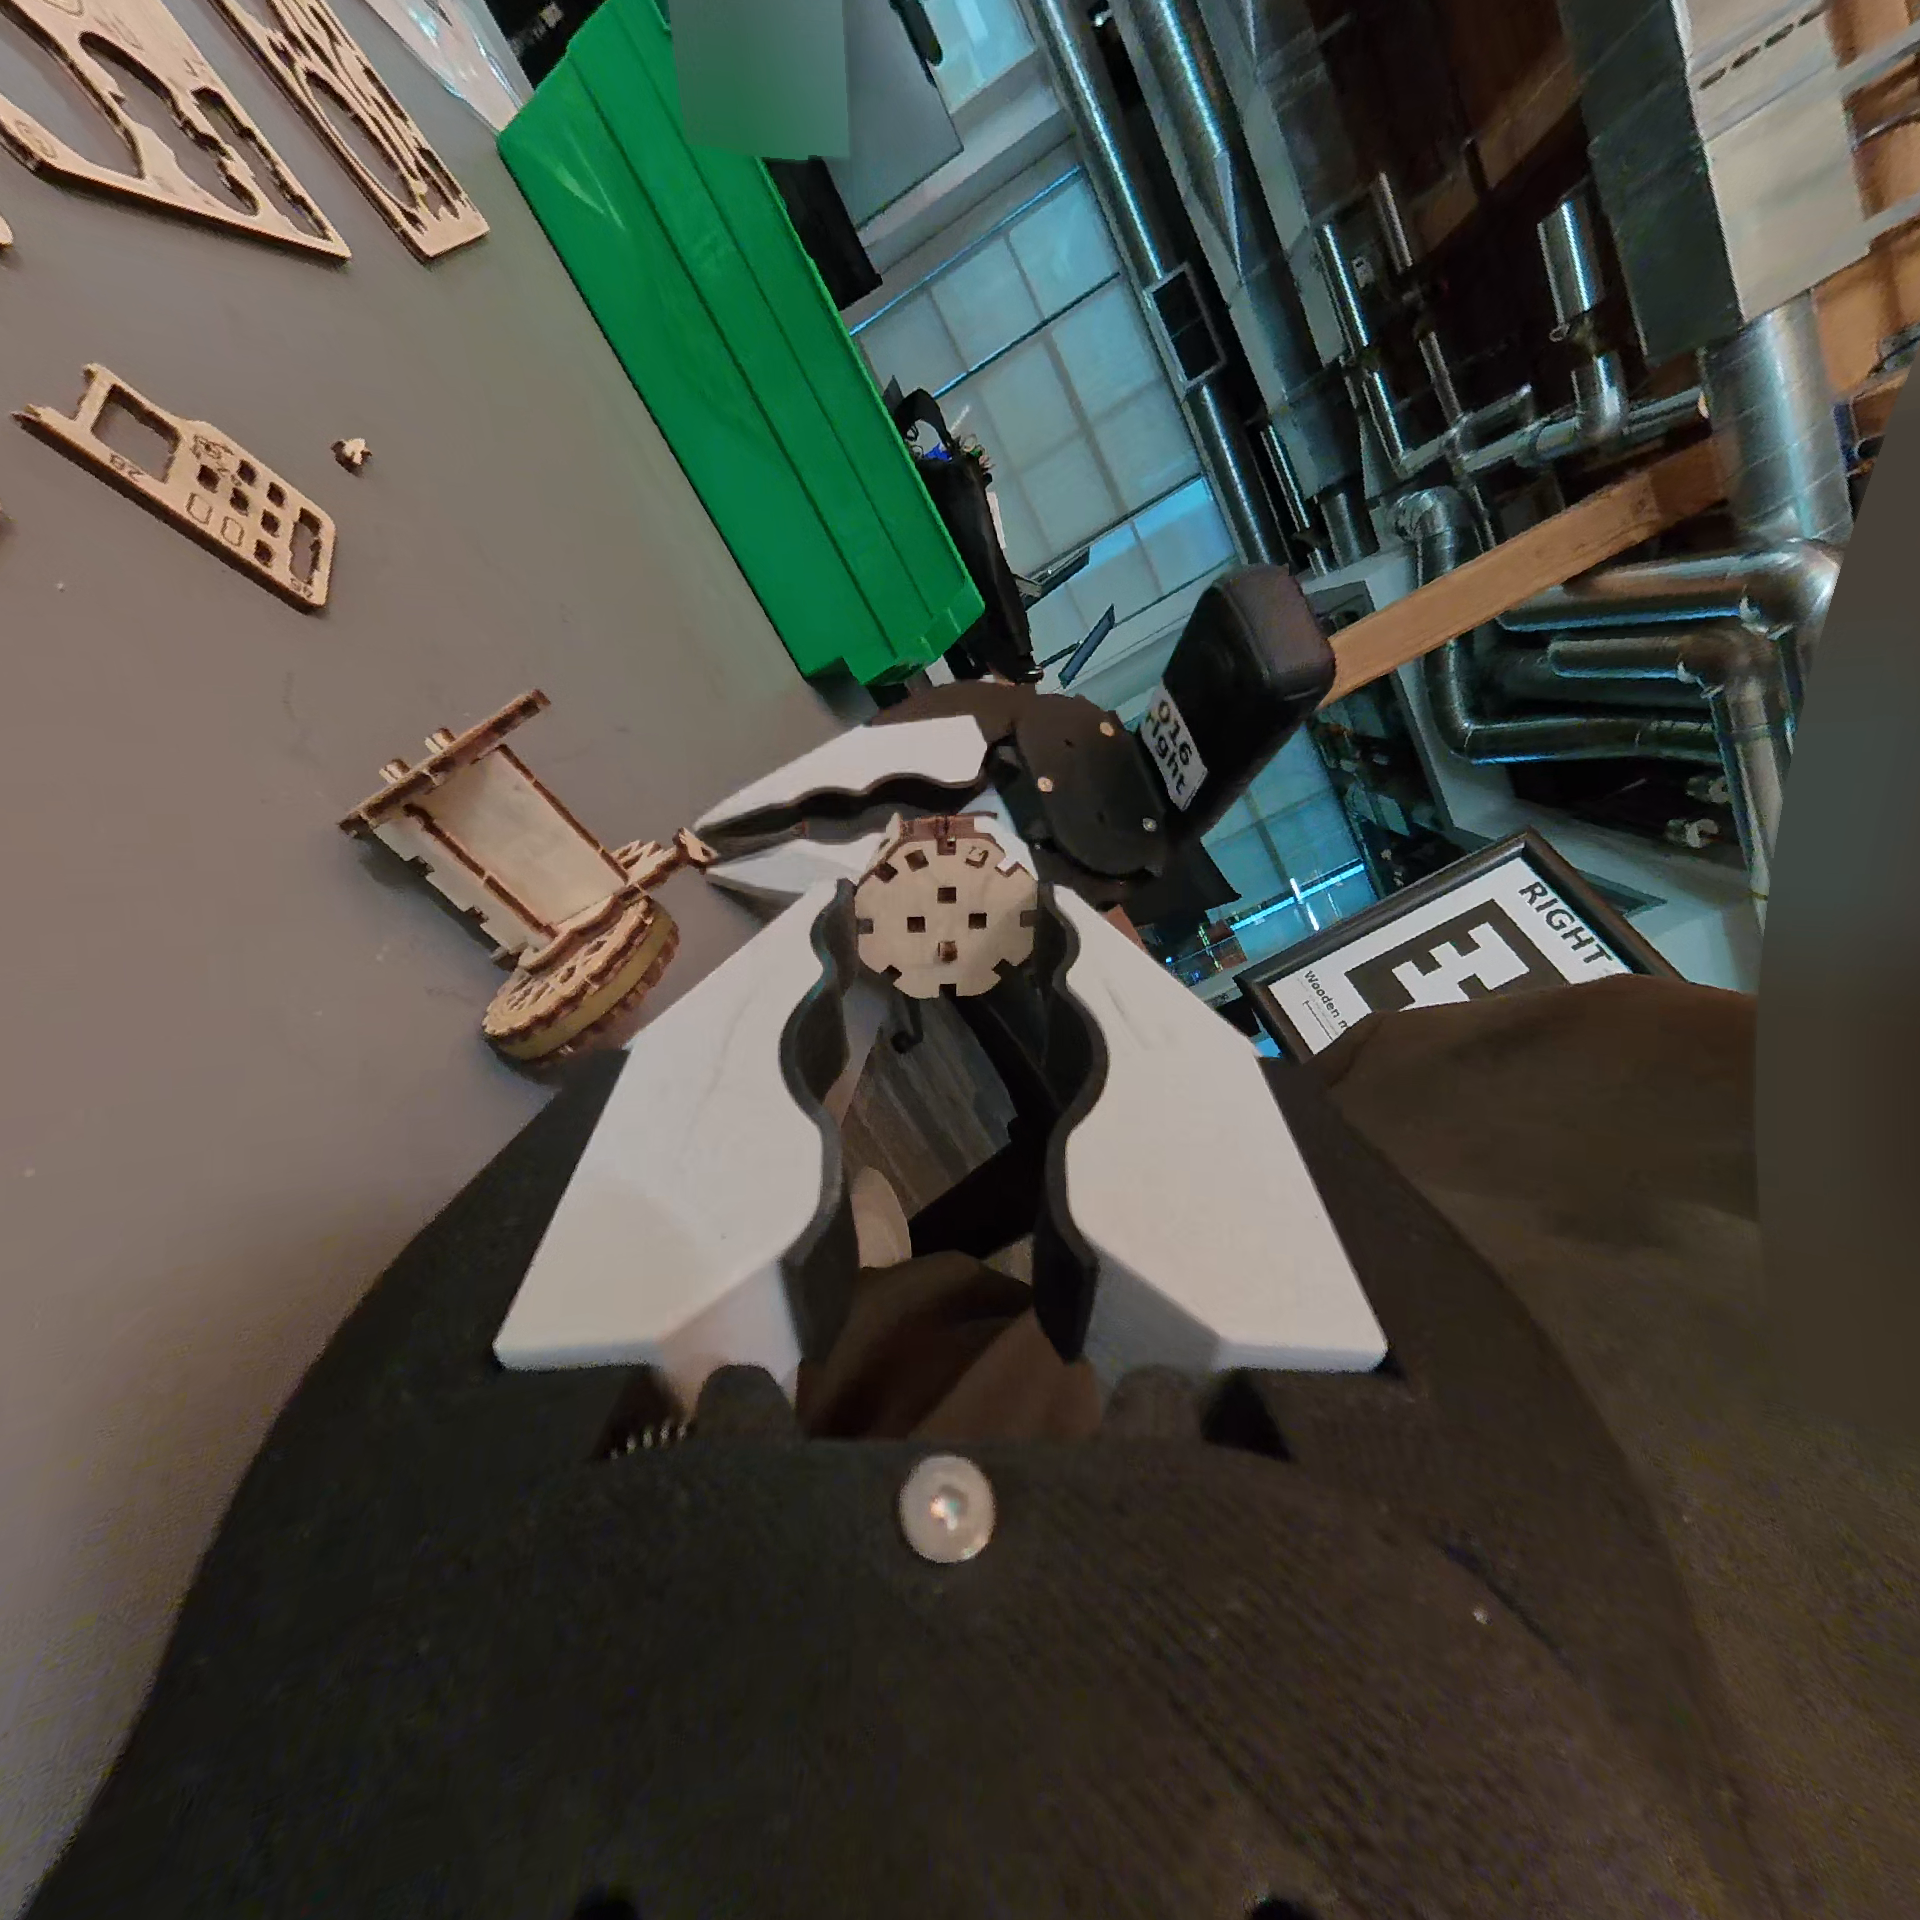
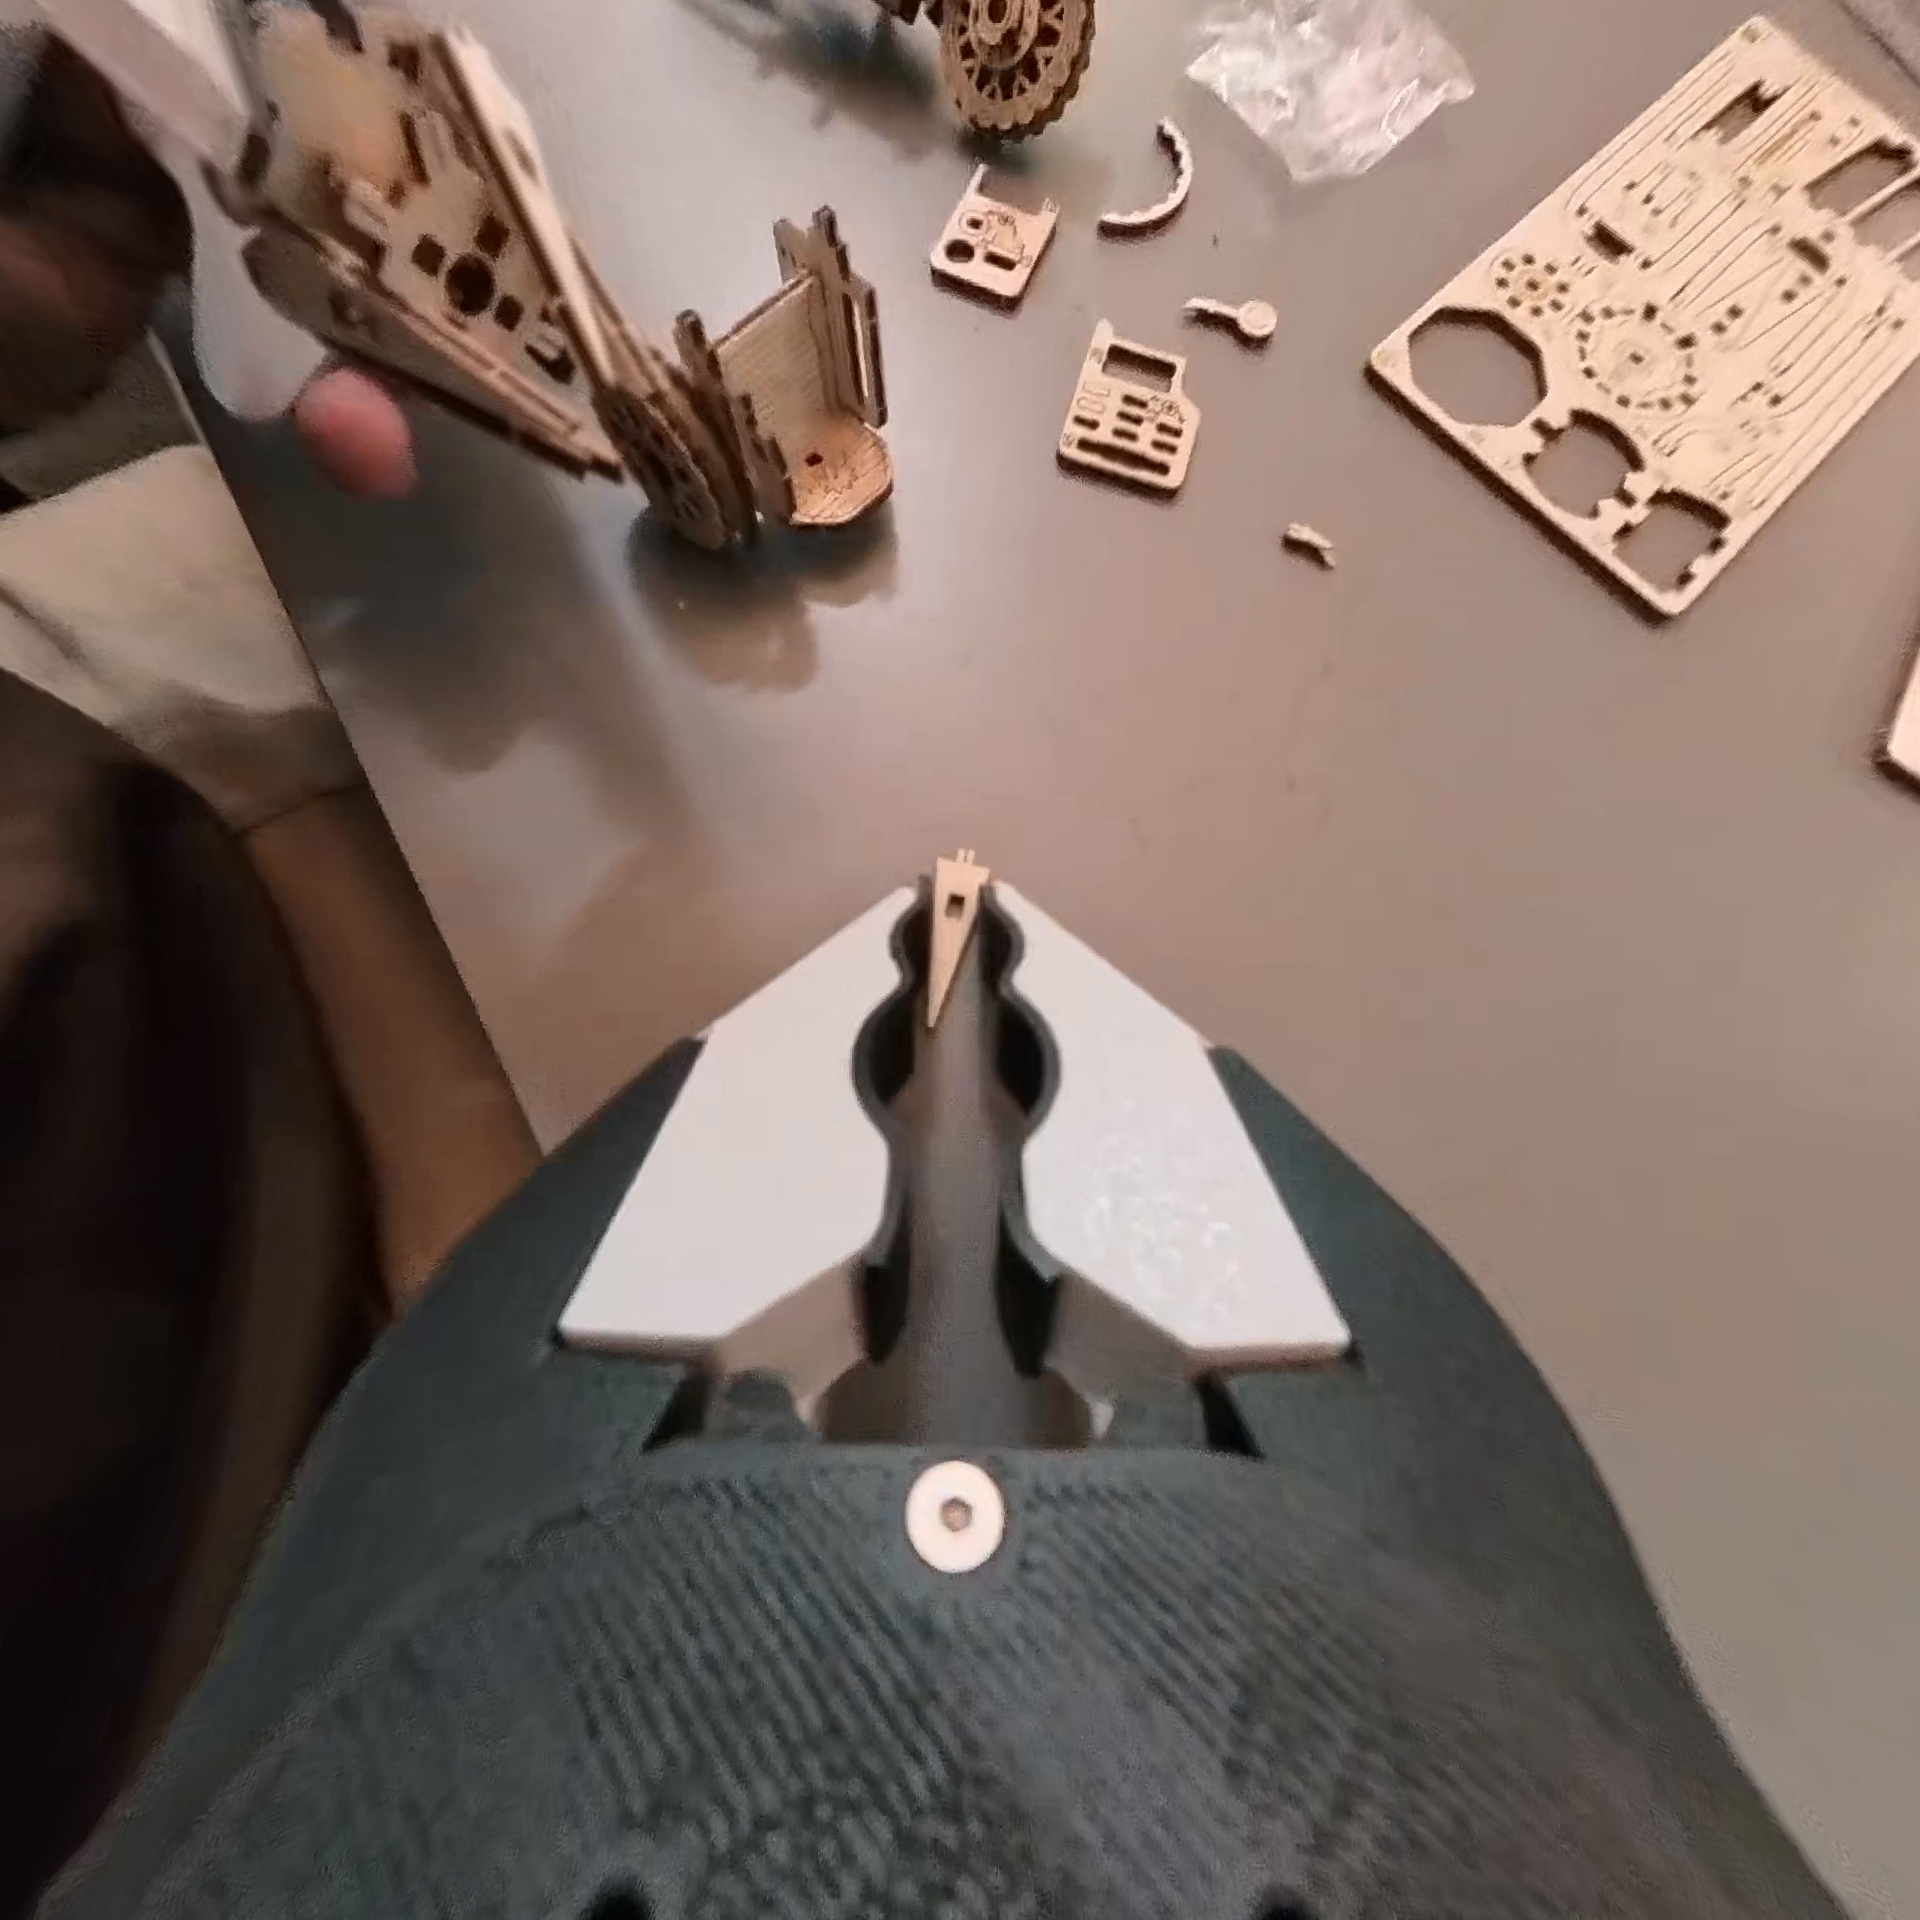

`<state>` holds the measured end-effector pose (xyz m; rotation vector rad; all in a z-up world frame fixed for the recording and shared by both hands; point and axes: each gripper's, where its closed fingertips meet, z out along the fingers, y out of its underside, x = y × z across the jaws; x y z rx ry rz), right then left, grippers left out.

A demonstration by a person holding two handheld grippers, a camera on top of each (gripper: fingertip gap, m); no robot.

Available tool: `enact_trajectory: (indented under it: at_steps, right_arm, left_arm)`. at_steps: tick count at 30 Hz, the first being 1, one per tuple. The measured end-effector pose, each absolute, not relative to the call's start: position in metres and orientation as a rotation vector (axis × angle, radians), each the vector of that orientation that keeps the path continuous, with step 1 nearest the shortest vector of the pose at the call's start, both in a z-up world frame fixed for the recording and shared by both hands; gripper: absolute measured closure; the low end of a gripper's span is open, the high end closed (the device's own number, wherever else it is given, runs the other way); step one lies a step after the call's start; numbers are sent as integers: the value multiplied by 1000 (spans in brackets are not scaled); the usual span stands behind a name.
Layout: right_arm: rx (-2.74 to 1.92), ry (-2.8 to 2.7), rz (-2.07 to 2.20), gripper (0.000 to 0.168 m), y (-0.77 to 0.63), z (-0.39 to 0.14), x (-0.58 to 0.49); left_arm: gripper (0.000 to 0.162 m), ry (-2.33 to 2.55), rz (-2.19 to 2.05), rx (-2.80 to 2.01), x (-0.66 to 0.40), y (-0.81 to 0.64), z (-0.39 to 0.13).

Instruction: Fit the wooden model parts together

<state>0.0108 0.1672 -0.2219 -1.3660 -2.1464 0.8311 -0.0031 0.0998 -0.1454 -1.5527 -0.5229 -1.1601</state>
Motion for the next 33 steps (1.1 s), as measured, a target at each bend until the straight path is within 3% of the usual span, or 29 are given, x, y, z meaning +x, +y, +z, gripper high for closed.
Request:
enact_trajectory:
  at_steps: [4,10,33]
  right_arm:
    - [-1277,-2077,890,159,167,-199,5]
    - [-902,-1975,1488,163,103,-114,19]
    - [-712,-2226,1403,162,81,-137,50]
  left_arm:
    - [132,-505,-1171,-1569,0,99,-146]
    - [132,-425,-1241,-1606,20,97,-147]
    - [132,-199,-1298,-1730,61,87,-151]
